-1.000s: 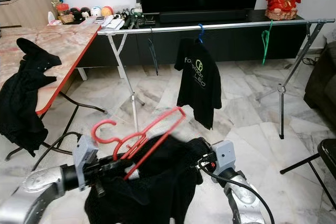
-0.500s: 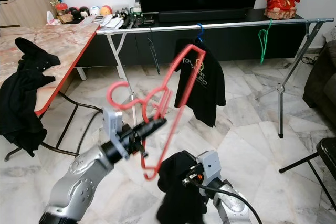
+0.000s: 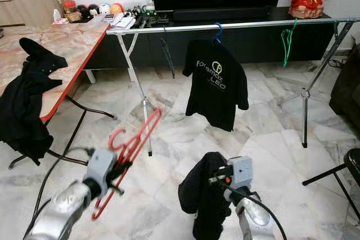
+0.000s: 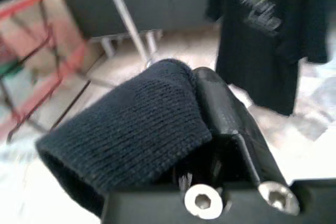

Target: Hang hanger

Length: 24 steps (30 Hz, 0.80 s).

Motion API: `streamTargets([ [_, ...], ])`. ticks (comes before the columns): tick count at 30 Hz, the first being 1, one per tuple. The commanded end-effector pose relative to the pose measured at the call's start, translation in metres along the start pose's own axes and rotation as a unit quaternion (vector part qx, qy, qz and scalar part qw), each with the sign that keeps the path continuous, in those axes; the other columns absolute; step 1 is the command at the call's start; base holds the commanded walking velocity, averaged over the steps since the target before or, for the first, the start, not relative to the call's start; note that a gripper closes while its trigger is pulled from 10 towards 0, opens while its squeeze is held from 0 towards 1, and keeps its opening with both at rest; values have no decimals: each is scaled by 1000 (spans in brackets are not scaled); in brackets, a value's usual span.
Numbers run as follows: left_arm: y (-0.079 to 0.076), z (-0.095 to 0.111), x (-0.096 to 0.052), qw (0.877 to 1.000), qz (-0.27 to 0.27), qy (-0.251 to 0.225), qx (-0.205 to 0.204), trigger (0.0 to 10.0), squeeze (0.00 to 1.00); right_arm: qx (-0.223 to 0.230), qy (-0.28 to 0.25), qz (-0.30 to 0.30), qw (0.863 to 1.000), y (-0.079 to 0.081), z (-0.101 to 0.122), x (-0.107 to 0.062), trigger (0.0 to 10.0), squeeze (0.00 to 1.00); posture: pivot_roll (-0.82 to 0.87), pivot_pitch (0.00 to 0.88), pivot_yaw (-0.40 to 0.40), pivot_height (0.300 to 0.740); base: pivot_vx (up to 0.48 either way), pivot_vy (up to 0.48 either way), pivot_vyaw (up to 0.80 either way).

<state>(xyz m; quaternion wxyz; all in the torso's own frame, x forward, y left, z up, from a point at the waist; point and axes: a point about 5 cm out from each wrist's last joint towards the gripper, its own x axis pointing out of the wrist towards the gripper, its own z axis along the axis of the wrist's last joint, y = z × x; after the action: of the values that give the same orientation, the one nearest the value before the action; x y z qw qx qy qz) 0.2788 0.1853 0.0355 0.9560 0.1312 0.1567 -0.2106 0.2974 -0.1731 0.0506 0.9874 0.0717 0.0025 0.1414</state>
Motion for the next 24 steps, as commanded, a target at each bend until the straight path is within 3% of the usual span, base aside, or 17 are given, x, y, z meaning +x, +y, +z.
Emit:
streamTargets([
  [1, 1, -32, -12, 998, 13, 57, -9, 10000, 0, 3, -34, -19, 999, -5, 13, 3, 0, 0, 25, 50, 46, 740, 0, 0, 0],
  [3, 2, -62, -26, 992, 40, 111, -34, 10000, 0, 0, -37, -24, 999, -6, 15, 3, 0, 0, 23, 44, 49, 740, 0, 0, 0],
  [4, -1, -91, -43, 983, 55, 166, -56, 10000, 0, -3, -44, -31, 999, -8, 18, 3, 0, 0, 22, 33, 55, 740, 0, 0, 0],
  [6, -2, -99, -49, 979, 61, 181, -66, 10000, 0, -3, -46, -33, 998, -8, 18, 2, 0, 0, 22, 33, 55, 740, 0, 0, 0],
  [8, -7, -119, -63, 969, 70, 225, -74, 10000, 0, -1, -49, -42, 998, -9, 18, 2, 0, 0, 16, 6, 60, 740, 0, 0, 0],
  [13, -18, -160, -101, 932, 109, 322, -129, 10000, 0, 12, -58, -84, 995, -17, 22, 2, 0, 0, 24, 0, 60, 740, 0, 0, 0],
  [15, -20, -164, -105, 923, 119, 338, -142, 10000, 0, 13, -60, -97, 993, -19, 23, 3, 0, 0, 24, 0, 60, 740, 0, 0, 0],
  [17, -21, -164, -103, 921, 118, 341, -145, 10000, 0, 10, -62, -104, 993, -21, 25, 4, 0, 0, 22, 0, 63, 740, 0, 0, 0],
  [22, -16, -150, -83, 931, 123, 312, -147, 10000, 0, 8, -89, -142, 986, -30, 36, 1, 0, 0, 17, 0, 63, 740, 0, 0, 0],
  [23, -17, -149, -80, 932, 119, 311, -145, 10000, 0, 8, -98, -165, 981, -33, 39, 0, 10000, 0, 12, 0, 66, 740, 0, 0, 0],
  [24, -17, -149, -80, 932, 119, 311, -145, 10000, 0, 8, -98, -165, 981, -33, 39, 0, 10000, 0, 12, 0, 66, 740, 0, 0, 0],
])
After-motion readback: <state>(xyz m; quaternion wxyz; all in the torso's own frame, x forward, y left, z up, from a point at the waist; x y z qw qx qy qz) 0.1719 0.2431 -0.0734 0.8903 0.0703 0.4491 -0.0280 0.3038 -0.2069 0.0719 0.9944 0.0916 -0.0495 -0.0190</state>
